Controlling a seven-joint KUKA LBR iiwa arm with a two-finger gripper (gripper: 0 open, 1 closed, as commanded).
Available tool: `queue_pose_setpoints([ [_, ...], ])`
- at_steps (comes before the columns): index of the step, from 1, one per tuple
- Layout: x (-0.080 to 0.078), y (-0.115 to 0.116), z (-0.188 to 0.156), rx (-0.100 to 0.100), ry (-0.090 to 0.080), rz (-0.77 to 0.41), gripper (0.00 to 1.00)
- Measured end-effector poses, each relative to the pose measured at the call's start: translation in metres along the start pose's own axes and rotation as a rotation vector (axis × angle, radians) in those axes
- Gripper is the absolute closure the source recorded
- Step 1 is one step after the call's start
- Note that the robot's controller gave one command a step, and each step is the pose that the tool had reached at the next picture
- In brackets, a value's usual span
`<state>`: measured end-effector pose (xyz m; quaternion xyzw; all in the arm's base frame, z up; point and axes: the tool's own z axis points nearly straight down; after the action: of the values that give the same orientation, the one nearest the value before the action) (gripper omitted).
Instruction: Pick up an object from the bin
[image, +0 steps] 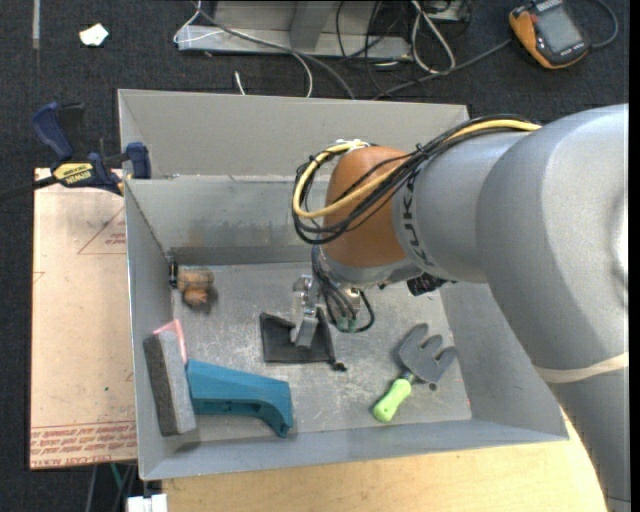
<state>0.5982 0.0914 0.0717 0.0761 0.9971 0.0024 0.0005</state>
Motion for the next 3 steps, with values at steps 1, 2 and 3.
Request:
queue_pose_setpoints([
  [1, 0.005, -0.002, -0.058, 0.001, 0.006, -0.037, 1.0],
  [2, 0.033, 0.022, -0.163, -0.002, 0.002, -0.056, 0.0],
  [3, 0.034, 0.021, -0.16, 0.001, 0.007, -0.054, 0.0],
])
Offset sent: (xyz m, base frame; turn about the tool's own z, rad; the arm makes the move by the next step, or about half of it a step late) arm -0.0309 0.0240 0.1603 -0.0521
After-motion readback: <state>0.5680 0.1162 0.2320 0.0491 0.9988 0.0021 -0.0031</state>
